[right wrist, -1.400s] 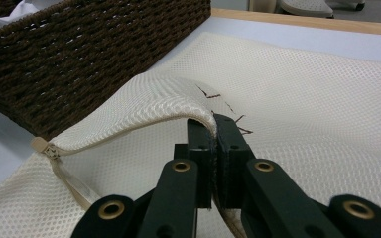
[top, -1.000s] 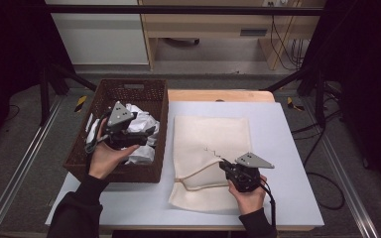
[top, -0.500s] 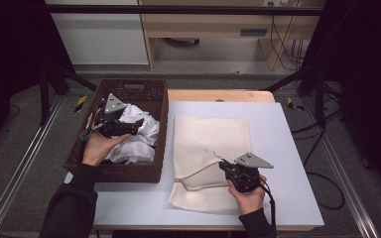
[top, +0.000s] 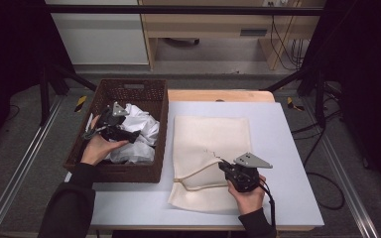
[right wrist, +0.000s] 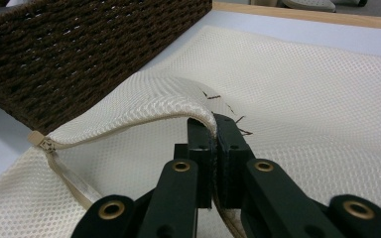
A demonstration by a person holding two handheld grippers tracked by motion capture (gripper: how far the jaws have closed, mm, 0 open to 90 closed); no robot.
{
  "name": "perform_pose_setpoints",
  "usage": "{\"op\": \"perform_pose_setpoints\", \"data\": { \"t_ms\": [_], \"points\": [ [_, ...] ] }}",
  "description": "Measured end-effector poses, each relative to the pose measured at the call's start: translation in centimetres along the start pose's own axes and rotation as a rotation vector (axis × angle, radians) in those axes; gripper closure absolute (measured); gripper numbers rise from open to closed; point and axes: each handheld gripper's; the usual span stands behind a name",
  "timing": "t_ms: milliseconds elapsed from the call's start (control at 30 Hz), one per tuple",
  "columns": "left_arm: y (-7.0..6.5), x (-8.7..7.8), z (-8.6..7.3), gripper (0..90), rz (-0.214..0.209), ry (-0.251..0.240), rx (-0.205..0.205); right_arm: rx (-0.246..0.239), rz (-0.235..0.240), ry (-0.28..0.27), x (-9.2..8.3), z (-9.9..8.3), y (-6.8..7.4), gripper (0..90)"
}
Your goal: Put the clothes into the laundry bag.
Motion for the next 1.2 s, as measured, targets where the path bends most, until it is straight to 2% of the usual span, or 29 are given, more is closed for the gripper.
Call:
{"op": "perform_pose_setpoints", "data": {
  "t_ms": [33, 133, 267, 367, 567, 767, 867, 1033, 1133, 1200],
  "points": [
    [-0.1, 0.6, -0.5, 6.9, -0.003, 0.034, 0.017, -0.002, 0.0, -0.001, 0.0, 0.0, 0.0, 87.5],
    [-0.2, 1.1, -0.9, 6.5, -0.021, 0.05, 0.024, -0.005, -0.001, 0.002, 0.0, 0.0, 0.0, 87.5],
    [-0.6, 2.1, -1.6, 5.8, -0.023, 0.108, 0.068, -0.01, 0.0, 0.005, 0.1, -0.1, 0.0, 87.5],
    [-0.6, 2.2, -1.7, 5.6, -0.025, 0.108, 0.062, -0.01, -0.001, 0.006, 0.1, -0.1, 0.0, 87.5],
    [-0.1, 3.1, -2.3, 5.6, -0.066, 0.136, -0.004, -0.01, -0.002, 0.007, 0.1, -0.1, 0.0, 87.5],
    [-0.4, 3.6, -2.4, 7.1, -0.054, 0.168, 0.003, -0.009, -0.003, 0.009, 0.1, -0.1, 0.1, 87.5],
    [-0.4, 3.7, -2.4, 14.0, -0.069, 0.194, -0.002, -0.01, -0.004, 0.012, 0.2, -0.1, 0.1, 87.4],
    [-0.7, 3.9, -2.1, 30.9, -0.088, 0.252, 0.017, -0.009, -0.005, 0.012, 0.2, -0.1, 0.1, 87.4],
    [-0.9, 3.9, -1.9, 42.7, -0.107, 0.278, 0.017, -0.012, -0.003, 0.012, 0.2, -0.1, 0.1, 87.4],
    [-0.9, 3.9, -1.8, 47.4, -0.112, 0.3, 0.01, -0.009, -0.003, 0.011, 0.2, -0.1, 0.1, 87.4]
  ]
}}
Point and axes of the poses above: each handheld gripper's, and its own axes: x roughly forward along the jaws, z roughly out of its top, y roughly to its left
